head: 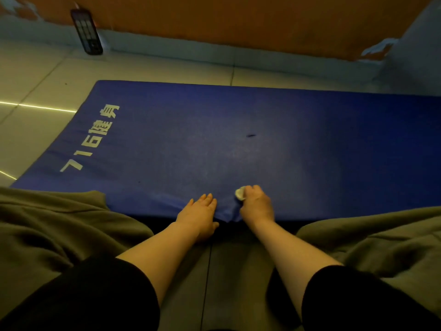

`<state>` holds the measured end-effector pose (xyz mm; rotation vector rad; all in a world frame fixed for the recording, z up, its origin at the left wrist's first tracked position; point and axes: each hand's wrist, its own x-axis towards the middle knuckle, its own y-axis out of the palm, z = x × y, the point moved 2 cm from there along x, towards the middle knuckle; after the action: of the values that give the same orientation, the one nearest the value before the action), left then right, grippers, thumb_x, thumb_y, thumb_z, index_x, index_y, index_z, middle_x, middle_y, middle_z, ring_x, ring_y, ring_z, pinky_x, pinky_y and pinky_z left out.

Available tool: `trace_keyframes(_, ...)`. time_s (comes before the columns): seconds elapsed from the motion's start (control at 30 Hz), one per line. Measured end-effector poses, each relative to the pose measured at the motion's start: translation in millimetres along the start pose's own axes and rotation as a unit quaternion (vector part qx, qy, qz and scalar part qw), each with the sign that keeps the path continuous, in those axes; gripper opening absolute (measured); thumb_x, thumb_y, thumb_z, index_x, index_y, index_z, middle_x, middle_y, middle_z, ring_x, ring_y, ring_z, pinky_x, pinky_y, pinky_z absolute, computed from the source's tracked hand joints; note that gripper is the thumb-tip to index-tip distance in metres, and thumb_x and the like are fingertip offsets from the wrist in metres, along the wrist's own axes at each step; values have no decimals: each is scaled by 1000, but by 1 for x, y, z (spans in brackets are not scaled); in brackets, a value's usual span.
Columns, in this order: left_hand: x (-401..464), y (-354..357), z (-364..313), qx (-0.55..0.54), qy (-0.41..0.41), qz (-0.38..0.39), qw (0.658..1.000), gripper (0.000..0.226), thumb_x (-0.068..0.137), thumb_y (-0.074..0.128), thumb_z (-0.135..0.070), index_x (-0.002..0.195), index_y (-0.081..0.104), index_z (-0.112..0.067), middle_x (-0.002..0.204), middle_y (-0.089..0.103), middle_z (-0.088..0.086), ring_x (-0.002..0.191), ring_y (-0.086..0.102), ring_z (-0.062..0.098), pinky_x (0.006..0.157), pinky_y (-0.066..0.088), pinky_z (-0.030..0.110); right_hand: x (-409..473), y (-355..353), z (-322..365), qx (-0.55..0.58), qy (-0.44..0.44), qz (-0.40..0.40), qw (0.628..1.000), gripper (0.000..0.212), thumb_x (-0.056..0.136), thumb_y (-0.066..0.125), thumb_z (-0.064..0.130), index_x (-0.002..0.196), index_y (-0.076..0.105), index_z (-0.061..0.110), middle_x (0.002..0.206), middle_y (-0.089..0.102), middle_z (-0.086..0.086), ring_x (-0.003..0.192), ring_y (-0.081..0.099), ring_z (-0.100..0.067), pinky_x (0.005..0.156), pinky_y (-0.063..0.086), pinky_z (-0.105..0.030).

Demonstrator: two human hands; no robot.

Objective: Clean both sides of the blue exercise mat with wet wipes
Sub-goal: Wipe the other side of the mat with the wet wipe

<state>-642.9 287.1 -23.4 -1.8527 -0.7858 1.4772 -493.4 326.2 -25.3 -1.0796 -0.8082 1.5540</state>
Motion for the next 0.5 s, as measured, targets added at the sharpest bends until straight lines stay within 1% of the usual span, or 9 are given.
trace_keyframes(0.07, 1, 2, -2, 5, -9, -6, 1000, 74, 100, 44, -38, 155, 2, -11, 162, -2, 7, 149, 0, 22, 121, 5, 41, -11, 15, 21, 10, -67, 33, 997, 24, 87, 52, 12, 111, 57, 9, 115, 51, -14, 102, 54, -34, 83, 41, -37)
trace_keyframes(0.13, 2, 3, -5, 3, -15, -11, 1000, 74, 100, 45, -37, 155, 2, -12, 162, -1, 7, 149, 0, 22, 121, 5, 42, -15, 20, 25, 15, -97, 56, 994, 24, 86, 54, 13, 109, 57, 10, 113, 51, -12, 101, 55, -33, 82, 42, -36)
trace_keyframes(0.2, 2, 2, -6, 4, -16, -10, 1000, 73, 100, 44, -38, 155, 2, -11, 162, -1, 7, 149, 0, 22, 121, 5, 42, -10, 12, 12, 2, -77, 46, 996, 22, 85, 55, 10, 106, 57, 11, 111, 52, -12, 101, 55, -33, 81, 43, -36)
trace_keyframes(0.27, 2, 1, -5, 7, -15, -6, 1000, 73, 101, 43, -40, 155, 2, -11, 162, -2, 7, 149, 0, 23, 121, 5, 43, -5, 0, -11, -16, -23, 15, 1000, 23, 85, 53, 7, 107, 56, 10, 113, 51, -13, 102, 54, -36, 80, 43, -37)
trace_keyframes(0.33, 1, 2, -5, 8, -15, -4, 1000, 73, 101, 42, -40, 155, 2, -10, 162, -3, 8, 149, -1, 23, 121, 5, 43, -3, -10, -30, -25, 33, -17, 999, 23, 86, 50, 3, 108, 55, 6, 114, 51, -15, 101, 54, -37, 74, 40, -35)
trace_keyframes(0.37, 0, 2, -5, 8, -15, -5, 1000, 73, 101, 42, -40, 155, 2, -10, 162, -3, 8, 149, -1, 23, 121, 5, 43, -4, -12, -33, -30, 46, -27, 998, 22, 87, 49, 3, 108, 55, 5, 114, 51, -16, 100, 54, -36, 72, 38, -34)
trace_keyframes(0.43, 0, 2, -5, -6, -17, -8, 1000, 71, 101, 42, -38, 155, 4, -11, 162, -1, 7, 149, 0, 22, 120, 4, 44, -10, -9, -24, -33, 32, -30, 998, 22, 87, 50, 4, 109, 55, 6, 114, 51, -15, 100, 54, -36, 73, 39, -35)
trace_keyframes(0.5, 0, 0, -7, -33, -21, -11, 999, 67, 100, 39, -35, 155, 8, -12, 162, 2, 7, 149, 2, 20, 120, 3, 45, -18, 4, -2, -8, -30, 1, 1000, 24, 86, 54, 10, 110, 57, 9, 114, 52, -15, 101, 55, -36, 79, 41, -36)
